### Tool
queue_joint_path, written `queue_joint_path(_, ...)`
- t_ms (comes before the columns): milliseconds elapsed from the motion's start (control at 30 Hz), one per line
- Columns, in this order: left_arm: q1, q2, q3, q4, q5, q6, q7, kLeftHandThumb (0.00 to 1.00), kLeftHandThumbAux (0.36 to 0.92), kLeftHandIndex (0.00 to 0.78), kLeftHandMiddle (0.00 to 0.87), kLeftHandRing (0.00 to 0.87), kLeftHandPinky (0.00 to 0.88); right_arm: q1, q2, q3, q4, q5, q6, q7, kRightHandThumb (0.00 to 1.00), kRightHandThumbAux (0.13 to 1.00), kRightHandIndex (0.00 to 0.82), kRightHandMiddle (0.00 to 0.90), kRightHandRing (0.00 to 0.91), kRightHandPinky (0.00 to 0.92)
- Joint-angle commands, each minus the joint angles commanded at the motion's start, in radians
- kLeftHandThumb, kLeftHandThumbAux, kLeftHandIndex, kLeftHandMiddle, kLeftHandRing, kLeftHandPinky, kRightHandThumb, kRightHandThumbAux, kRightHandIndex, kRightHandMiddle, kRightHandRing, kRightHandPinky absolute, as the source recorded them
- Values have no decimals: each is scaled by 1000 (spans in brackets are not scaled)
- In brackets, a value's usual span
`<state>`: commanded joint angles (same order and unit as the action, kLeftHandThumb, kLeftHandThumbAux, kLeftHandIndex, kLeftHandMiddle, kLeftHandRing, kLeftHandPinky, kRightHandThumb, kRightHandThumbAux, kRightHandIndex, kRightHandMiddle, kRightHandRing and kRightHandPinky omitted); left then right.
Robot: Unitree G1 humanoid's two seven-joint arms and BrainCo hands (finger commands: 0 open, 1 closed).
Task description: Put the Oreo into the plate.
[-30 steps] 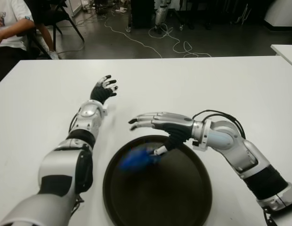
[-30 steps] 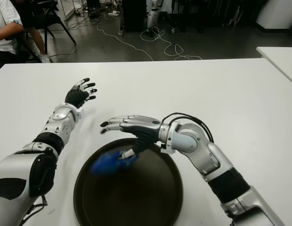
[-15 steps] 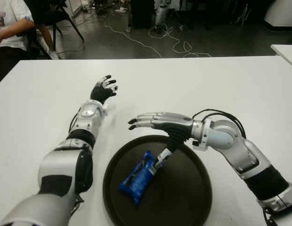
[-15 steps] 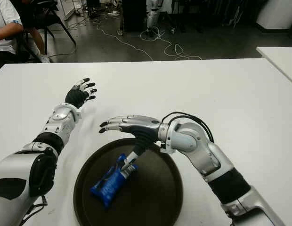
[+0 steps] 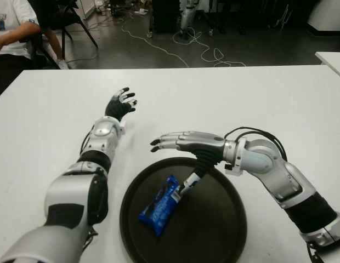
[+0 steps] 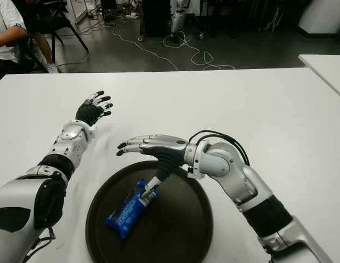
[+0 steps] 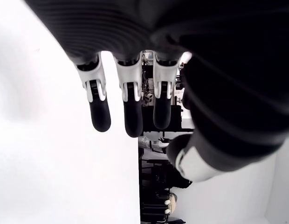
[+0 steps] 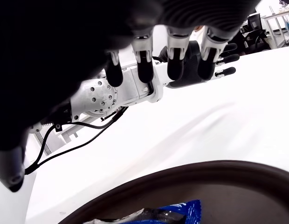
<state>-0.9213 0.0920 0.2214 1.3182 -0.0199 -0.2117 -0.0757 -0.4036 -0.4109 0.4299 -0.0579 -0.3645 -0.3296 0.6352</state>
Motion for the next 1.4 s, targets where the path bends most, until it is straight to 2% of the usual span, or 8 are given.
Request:
queue_joint_path(100,-1,0,-1,0,2,1,2,1,802,93,170,184,200,0,-6,-4,6,-6,-2,-6,0,503,0,9,1,3)
queue_joint_path(300,0,2,-4,0,4,-1,-1,0,794,94,176,187,208,-57,-53,-43,163,-13,-61,-34,0,480,0,16,2,8)
queue_joint_path(433,-1,2,-4,0,3,1,-3,0,799,95,175,181,193,-110,-66,-54,329,-35,-118,-87,0,483,0,22,7,9)
queue_joint_path(567,1,4,-3,1,2,1,-7,0,799,95,175,179,195,-194,-59,-40,570,-93,-171,-180,0,483,0,29,12,2)
queue_joint_path(833,1,5,-2,3,2,3,-6,2,793,95,183,189,208,-287,-66,-41,900,-171,-131,-376,0,500,26,47,25,0)
queue_joint_path(1033,-1,5,-2,4,3,10,-2,0,801,90,176,185,204,-369,-10,8,1168,-256,-46,-596,0,563,13,21,15,9)
queue_joint_path(1200,-3,3,-3,5,4,14,0,0,799,93,178,195,220,-372,4,20,1251,-283,25,-721,16,622,2,3,2,15)
queue_joint_path(1400,-2,4,-4,5,4,12,-11,1,794,96,184,195,225,-412,44,0,1337,-264,107,-780,133,652,0,0,19,50)
